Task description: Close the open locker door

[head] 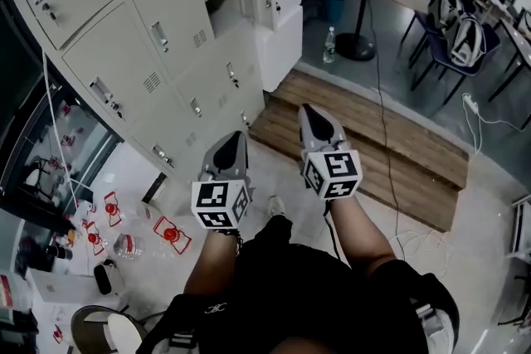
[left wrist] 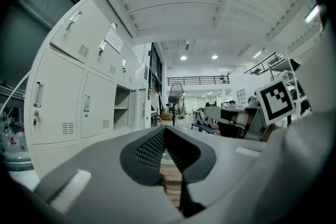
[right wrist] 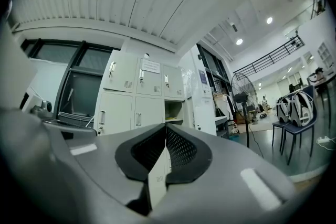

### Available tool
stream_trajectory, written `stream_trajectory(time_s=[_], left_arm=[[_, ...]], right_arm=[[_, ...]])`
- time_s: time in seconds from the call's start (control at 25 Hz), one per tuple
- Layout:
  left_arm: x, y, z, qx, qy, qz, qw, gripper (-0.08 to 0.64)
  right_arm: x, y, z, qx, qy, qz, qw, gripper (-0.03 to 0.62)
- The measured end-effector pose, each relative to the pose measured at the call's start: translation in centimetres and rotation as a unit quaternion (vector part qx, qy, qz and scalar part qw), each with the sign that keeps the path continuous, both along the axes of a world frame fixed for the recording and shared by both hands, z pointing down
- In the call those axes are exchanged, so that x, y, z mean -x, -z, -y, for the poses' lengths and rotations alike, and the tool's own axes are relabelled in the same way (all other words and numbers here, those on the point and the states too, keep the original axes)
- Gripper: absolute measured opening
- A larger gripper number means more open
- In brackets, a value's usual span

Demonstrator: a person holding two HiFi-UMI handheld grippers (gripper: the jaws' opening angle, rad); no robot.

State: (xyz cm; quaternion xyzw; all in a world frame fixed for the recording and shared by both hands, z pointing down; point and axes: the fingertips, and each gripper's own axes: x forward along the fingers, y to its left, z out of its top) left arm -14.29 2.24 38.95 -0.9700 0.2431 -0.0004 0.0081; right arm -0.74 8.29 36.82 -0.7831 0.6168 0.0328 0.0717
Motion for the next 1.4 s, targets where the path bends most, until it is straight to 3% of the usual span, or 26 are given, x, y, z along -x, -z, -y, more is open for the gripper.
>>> stream_trajectory(time_s=[0.44,0.92,1.16,1.4], left_arm=[[-7.8,-0.2,7.7,-0.008,-0.013,-0.004,0.9999,0.0],[-18.9,2.2,21.2,-0.008,-0.029,-0.01,0.9995,0.0],[-22.2,2.3,27.8,-0.009,-0.019,-0.001,0.9998,0.0],[-24.4,1.3,31.4,0.005,-0.002,0.013,0.9999,0.0]], right_arm=[[-6.5,-0.2,7.7,-0.001,0.009,-0.001,1.0,0.012],[-17.0,1.9,20.6,0.003,-0.004,-0.017,1.0,0.012],[-20.7,2.4,26.9,0.0,0.0,-0.011,1.0,0.012],[-23.5,2.2,30.7,0.005,0.009,-0.004,1.0,0.012]])
